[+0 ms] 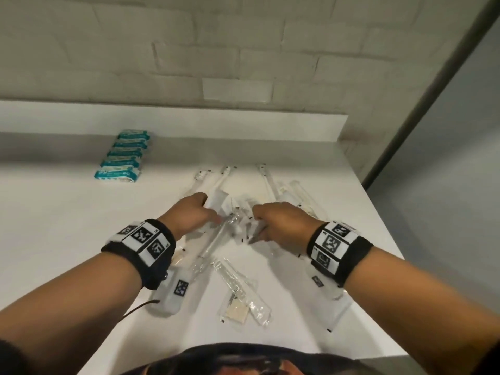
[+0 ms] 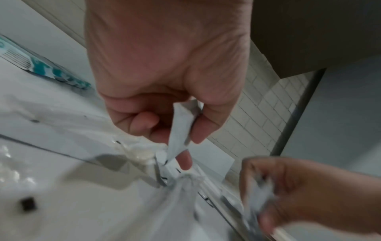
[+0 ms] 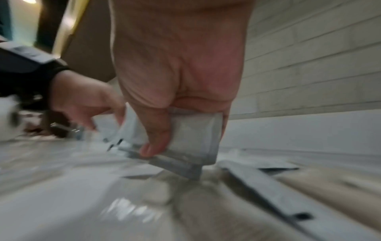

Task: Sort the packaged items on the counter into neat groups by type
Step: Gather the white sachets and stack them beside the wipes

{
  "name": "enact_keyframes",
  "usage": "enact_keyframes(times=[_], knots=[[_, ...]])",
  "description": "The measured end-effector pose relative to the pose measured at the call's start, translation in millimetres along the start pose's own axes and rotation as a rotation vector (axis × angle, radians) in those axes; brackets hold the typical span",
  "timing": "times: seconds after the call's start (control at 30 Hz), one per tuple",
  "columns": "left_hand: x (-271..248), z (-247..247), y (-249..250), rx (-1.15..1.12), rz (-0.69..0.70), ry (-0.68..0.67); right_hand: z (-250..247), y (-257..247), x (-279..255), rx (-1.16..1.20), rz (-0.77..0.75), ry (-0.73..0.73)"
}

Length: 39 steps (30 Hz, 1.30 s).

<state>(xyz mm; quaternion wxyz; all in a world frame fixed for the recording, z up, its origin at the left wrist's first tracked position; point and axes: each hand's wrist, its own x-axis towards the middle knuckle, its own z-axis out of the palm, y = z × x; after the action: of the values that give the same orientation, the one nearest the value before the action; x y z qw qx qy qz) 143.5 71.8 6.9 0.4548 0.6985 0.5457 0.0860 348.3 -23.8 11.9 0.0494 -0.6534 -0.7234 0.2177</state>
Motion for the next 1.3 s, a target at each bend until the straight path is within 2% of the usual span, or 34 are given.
enact_keyframes(times=[0.1, 0.2, 0.33, 0.47, 0.53, 0.6, 0.7, 0.87, 0.97, 1.03, 1.1, 1.17, 1.23, 1.3], knots=[[3.3, 12.9, 6.1, 0.036, 0.025, 0.009, -35.8, 26.5, -1.0, 0.117, 0.216, 0.101], [4.5, 29.8, 20.4, 0.114, 0.117, 0.005, -62.2, 62.2, -24.1, 0.123, 0.398, 0.061], [22.1, 56.9, 50.9, 0.337, 0.229, 0.013, -57.9, 79.3, -65.7, -0.024, 0.392, -0.2], [46.3, 89.6, 92.3, 0.372, 0.319, 0.02, -40.1, 68.0, -105.6, 0.097, 0.319, -0.468], [62.0, 103.4, 105.5, 0.399, 0.322, 0.037, -23.1, 65.5, -121.2, 0.006, 0.281, -0.532], [72.8, 113.8, 111.3, 0.425, 0.29, 0.047, -2.8, 64.3, -132.5, -0.129, 0.231, -0.512], [82.9, 126.5, 112.1, 0.488, 0.223, 0.011, 12.4, 68.5, -139.0, -0.141, 0.177, -0.377], [84.7, 134.0, 107.2, 0.523, 0.165, 0.041, 13.3, 74.1, -122.0, -0.3, 0.137, -0.248], [81.1, 127.0, 104.7, 0.52, 0.09, -0.027, 9.1, 74.4, -108.2, -0.423, 0.125, -0.215], [74.2, 118.9, 103.4, 0.537, 0.088, -0.052, 3.4, 75.1, -100.2, -0.39, 0.148, -0.181], [67.8, 110.4, 99.4, 0.419, 0.146, 0.0, -10.1, 74.9, -95.5, -0.176, 0.234, -0.121], [60.7, 97.8, 94.2, 0.062, 0.195, 0.071, -31.2, 73.3, -90.1, 0.171, 0.3, 0.046], [45.5, 83.7, 94.4, -0.363, 0.202, 0.081, -47.6, 70.4, -80.2, 0.53, 0.267, 0.259], [24.1, 72.7, 97.7, -0.683, 0.194, -0.03, -55.5, 61.4, -64.6, 0.901, 0.146, 0.353]])
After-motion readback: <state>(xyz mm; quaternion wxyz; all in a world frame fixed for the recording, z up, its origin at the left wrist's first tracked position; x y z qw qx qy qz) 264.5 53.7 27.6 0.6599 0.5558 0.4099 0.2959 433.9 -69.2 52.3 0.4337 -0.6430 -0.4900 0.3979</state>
